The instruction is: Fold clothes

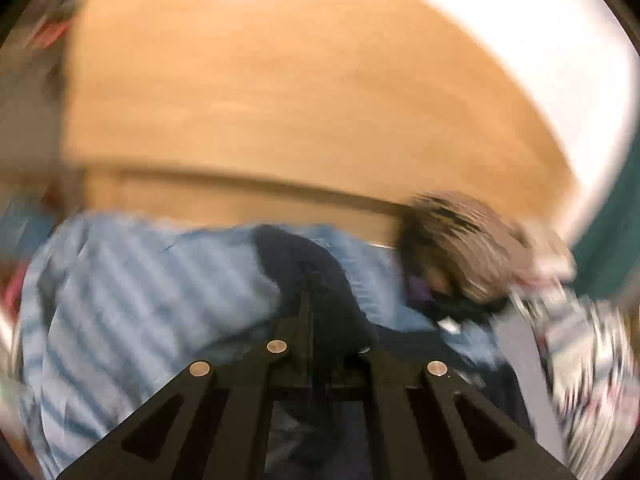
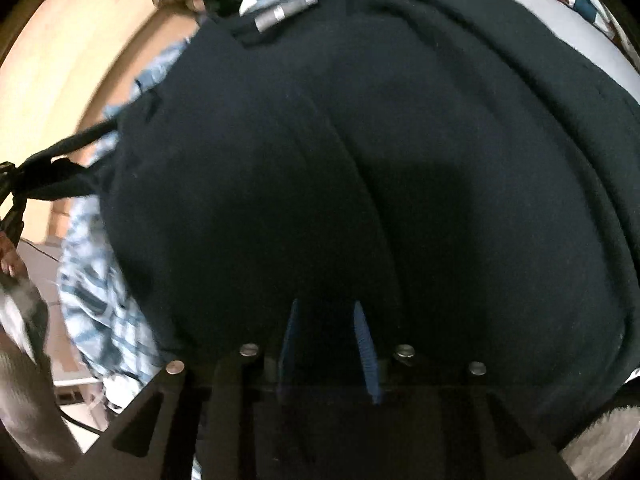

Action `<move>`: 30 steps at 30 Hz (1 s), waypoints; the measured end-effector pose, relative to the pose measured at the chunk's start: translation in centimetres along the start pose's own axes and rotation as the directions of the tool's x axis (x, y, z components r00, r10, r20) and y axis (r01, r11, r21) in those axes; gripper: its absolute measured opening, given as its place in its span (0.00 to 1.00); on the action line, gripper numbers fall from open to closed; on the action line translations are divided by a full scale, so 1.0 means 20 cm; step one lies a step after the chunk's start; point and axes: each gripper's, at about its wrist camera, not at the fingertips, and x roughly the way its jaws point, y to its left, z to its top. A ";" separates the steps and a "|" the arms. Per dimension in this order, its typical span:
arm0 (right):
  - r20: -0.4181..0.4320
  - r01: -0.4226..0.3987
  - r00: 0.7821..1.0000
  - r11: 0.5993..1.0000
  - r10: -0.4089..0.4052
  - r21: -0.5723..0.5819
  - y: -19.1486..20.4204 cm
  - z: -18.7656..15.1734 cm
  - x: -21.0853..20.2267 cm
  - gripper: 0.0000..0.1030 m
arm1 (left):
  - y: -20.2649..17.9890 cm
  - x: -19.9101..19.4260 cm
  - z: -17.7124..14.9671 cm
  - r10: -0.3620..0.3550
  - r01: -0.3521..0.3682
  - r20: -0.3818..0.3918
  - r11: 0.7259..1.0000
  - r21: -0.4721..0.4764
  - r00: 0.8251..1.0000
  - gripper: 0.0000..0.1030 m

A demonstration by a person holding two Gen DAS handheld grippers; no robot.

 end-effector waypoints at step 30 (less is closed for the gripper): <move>0.046 0.100 0.994 0.995 -0.099 -0.008 -0.14 0.06 0.01 0.54 | 0.30 0.07 -0.81 -0.421 0.172 -0.303 0.781 -0.601 0.855 0.56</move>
